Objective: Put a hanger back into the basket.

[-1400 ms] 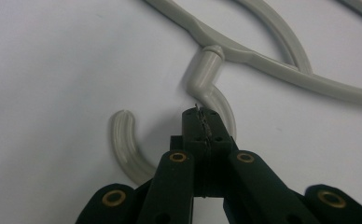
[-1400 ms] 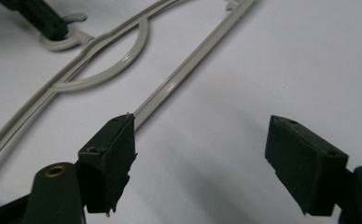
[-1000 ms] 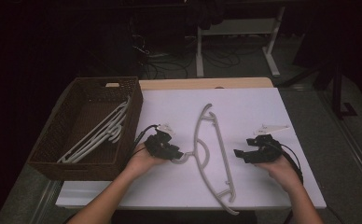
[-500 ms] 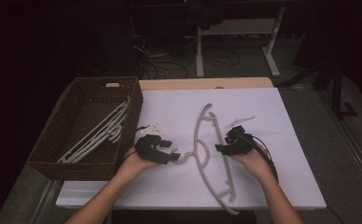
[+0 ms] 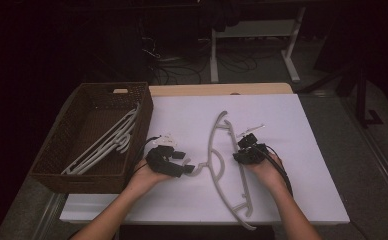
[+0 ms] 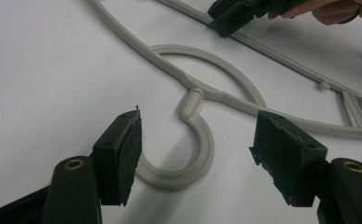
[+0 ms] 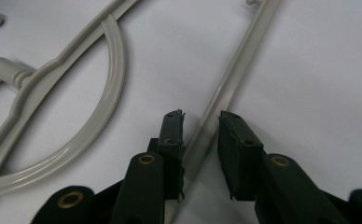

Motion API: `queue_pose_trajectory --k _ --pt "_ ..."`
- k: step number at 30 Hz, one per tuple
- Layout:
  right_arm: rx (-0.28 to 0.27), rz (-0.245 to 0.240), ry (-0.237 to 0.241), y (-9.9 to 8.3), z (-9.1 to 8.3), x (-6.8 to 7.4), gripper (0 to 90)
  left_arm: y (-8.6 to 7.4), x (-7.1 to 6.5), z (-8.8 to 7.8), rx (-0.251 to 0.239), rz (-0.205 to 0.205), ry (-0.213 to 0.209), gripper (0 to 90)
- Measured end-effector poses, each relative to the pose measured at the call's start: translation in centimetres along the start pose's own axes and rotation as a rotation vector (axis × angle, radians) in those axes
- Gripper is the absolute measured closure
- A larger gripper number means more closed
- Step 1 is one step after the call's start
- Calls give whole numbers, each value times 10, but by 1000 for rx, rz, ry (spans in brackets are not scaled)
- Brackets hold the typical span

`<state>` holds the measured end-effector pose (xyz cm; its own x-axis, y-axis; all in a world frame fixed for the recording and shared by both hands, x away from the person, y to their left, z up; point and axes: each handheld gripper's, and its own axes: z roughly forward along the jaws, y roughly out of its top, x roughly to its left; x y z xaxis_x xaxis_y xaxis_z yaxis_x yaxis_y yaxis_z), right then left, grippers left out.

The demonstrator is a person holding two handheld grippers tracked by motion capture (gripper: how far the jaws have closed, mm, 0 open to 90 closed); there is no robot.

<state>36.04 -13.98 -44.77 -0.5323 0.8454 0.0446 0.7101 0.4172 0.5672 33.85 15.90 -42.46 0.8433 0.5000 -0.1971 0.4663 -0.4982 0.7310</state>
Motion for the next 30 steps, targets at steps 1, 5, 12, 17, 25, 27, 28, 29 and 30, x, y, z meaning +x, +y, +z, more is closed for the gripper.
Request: queue_pose_trajectory --k 1,5,12,17,25,27,28,29,30 --pt "2 -6 -4 0 0 1 717 0 0 0 -1 -1 0 327" --pt "12 -19 -7 2 0 1 741 0 0 1 2 -1 -2 327" --pt "9 13 -33 7 0 2 704 0 0 2 4 1 -4 327" --pt "32 43 -45 7 3 0 720 -1 1 2 4 -2 -5 328" --pt "37 1 -66 11 4 3 776 0 1 3 6 -4 -10 328" --pt "17 -17 -47 12 2 3 894 0 1 4 7 -3 -11 328" --pt "-8 -11 -45 14 0 2 897 0 1 4 7 -3 -11 328" --pt "11 -38 -43 17 2 2 897 0 1 4 6 -4 -12 328" --pt "14 -32 -46 18 3 2 896 0 1 4 4 -3 -12 328"
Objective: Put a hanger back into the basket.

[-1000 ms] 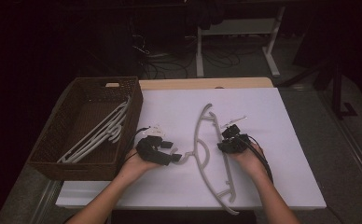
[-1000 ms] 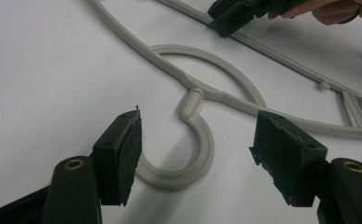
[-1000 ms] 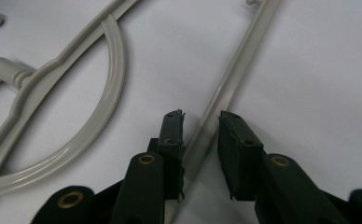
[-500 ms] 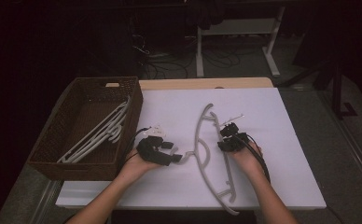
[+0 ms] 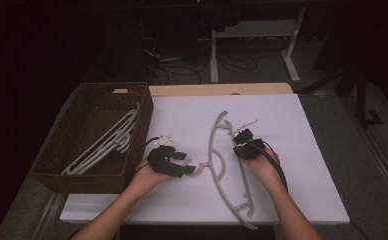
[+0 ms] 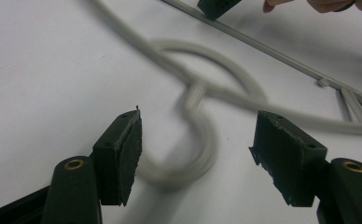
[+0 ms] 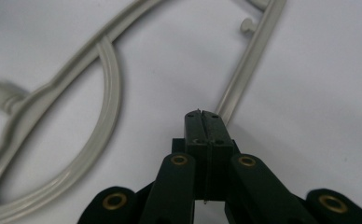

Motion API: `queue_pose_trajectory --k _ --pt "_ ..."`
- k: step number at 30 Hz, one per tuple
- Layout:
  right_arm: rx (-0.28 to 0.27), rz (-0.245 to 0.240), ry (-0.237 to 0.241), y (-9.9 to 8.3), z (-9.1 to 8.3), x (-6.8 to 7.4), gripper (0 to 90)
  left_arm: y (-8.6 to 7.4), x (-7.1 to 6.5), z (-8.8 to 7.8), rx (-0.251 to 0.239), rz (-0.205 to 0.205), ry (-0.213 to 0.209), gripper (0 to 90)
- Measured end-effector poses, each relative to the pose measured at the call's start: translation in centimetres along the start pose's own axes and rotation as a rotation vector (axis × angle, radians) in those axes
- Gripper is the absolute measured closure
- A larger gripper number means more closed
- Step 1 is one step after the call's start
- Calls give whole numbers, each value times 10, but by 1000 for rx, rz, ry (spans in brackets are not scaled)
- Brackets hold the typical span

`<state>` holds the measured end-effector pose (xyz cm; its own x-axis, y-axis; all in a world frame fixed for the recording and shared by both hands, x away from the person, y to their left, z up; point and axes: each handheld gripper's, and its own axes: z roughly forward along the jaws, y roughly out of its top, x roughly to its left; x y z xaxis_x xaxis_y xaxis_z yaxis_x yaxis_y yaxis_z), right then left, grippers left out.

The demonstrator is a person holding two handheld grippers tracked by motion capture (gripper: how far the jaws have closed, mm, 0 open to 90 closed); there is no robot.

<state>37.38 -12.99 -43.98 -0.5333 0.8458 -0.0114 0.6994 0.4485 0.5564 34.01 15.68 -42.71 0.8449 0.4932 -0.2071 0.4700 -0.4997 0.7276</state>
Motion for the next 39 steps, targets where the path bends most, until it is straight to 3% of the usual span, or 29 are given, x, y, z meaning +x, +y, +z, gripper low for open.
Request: queue_pose_trajectory --k 3,6,10,15,19,25,30,39 --pt "-10 31 8 2 1 -3 891 0 1 -1 -3 1 0 327" --pt "-14 49 -24 5 5 -5 758 0 2 -1 -2 -3 0 328" --pt "-25 104 -14 9 12 -14 662 0 2 -1 -2 -6 -1 326" --pt "-32 157 9 18 23 -25 632 0 2 -1 0 -8 -3 325" --pt "-32 171 -11 28 29 -28 620 -1 2 0 4 -8 -6 325" --pt "-3 174 -23 44 38 -32 623 -1 2 1 4 -6 -10 325" --pt "35 143 -40 51 41 -30 684 -1 3 1 3 -8 -14 325" --pt "37 79 1 58 44 -35 687 1 1 3 5 -1 -22 325"
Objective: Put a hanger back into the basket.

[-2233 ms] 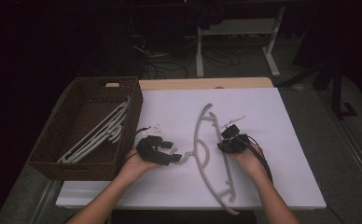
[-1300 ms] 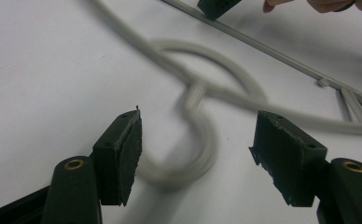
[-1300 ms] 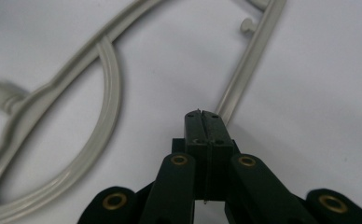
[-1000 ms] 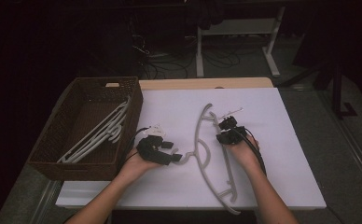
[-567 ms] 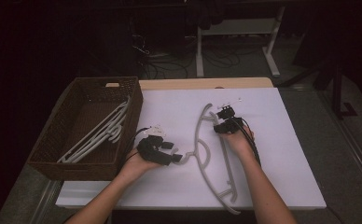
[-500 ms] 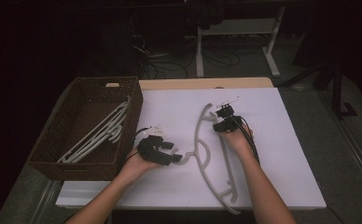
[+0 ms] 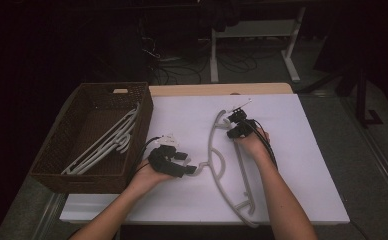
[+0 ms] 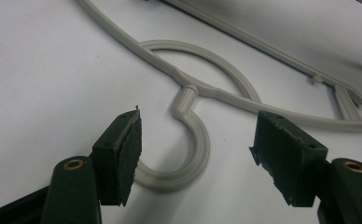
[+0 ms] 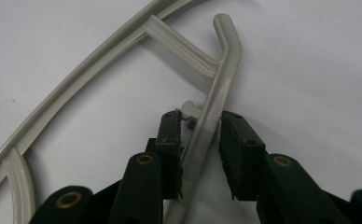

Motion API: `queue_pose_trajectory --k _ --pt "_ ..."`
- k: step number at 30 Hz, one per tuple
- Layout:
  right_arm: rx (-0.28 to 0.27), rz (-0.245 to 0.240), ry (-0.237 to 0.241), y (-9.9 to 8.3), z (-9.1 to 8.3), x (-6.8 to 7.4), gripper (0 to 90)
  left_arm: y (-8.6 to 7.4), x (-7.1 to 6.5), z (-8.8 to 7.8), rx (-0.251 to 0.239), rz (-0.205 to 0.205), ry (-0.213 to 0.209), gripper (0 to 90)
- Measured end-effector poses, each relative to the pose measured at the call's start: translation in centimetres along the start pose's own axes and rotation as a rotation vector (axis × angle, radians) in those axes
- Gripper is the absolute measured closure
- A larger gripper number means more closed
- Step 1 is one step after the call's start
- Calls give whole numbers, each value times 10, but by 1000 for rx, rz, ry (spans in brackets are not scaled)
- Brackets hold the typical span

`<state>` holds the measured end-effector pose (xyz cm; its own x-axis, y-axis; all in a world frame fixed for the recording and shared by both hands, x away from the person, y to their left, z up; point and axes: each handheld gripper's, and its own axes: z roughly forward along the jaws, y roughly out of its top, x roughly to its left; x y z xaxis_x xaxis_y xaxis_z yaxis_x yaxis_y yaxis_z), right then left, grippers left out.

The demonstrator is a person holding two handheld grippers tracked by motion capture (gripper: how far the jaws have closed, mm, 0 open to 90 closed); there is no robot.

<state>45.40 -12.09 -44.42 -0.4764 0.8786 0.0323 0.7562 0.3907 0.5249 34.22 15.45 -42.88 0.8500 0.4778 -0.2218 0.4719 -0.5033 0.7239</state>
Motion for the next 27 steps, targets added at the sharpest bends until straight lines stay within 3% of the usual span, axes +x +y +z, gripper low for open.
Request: queue_pose_trajectory --k 7,12,13,14,15,16,19,22,27 --pt "8 -71 33 19 11 4 687 0 1 0 -7 -6 -3 325" --pt "2 -146 65 39 23 17 692 0 1 0 -5 -8 -2 324" --pt "0 -167 71 43 26 21 700 0 2 0 -6 -7 -3 324" --pt "-4 -185 78 47 28 26 770 0 2 0 -5 -7 -3 323" --pt "-29 -191 72 52 29 30 796 0 2 0 -4 -7 -2 324" --pt "-45 -196 103 57 29 33 886 0 2 0 -5 -8 -3 324" --pt "-53 -210 98 69 31 44 889 -1 2 -1 -3 -8 -2 323" --pt "-57 -205 103 69 31 47 829 -2 2 -2 -8 -8 -1 323" --pt "-68 -170 113 49 14 41 745 -3 3 -3 -6 -15 4 323"
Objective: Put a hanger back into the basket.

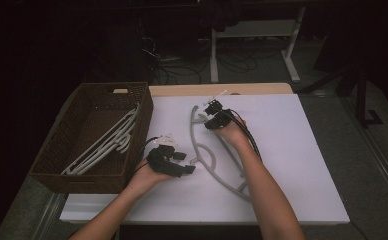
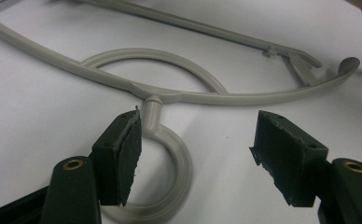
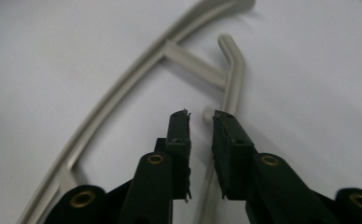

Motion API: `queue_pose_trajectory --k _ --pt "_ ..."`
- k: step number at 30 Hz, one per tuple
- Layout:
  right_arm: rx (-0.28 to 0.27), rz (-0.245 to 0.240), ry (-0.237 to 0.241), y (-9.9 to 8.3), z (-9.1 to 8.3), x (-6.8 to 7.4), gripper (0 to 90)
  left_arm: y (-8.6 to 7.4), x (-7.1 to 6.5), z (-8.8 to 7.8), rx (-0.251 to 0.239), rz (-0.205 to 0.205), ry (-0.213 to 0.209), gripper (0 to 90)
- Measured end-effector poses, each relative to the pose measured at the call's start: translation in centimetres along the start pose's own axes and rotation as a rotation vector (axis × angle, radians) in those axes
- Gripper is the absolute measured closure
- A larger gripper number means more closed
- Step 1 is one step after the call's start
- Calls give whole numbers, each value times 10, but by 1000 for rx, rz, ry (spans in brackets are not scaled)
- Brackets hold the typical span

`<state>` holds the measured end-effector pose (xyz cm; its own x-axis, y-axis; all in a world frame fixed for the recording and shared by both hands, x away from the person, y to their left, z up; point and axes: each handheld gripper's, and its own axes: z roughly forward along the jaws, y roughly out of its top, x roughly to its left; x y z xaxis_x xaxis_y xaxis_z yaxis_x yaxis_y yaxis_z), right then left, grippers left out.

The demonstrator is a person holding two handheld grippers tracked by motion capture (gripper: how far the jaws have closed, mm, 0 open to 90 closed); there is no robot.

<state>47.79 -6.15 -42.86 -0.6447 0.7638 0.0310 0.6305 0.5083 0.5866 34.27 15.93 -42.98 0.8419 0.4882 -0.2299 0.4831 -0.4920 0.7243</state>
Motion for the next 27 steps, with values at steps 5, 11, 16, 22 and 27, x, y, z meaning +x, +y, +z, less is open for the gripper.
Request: queue_pose_trajectory --k 5,11,16,22,27 --pt "17 32 -7 -31 -27 -1 712 0 -1 1 11 7 3 323" --pt "20 68 -6 -69 -52 7 698 -1 -2 2 10 1 7 323" --pt "30 85 -11 -100 -66 19 697 -1 -2 2 12 4 7 323" --pt "67 83 -35 -123 -77 30 714 -1 -2 1 8 3 5 323" --pt "93 91 -42 -137 -81 38 735 -1 -1 0 7 1 9 323"
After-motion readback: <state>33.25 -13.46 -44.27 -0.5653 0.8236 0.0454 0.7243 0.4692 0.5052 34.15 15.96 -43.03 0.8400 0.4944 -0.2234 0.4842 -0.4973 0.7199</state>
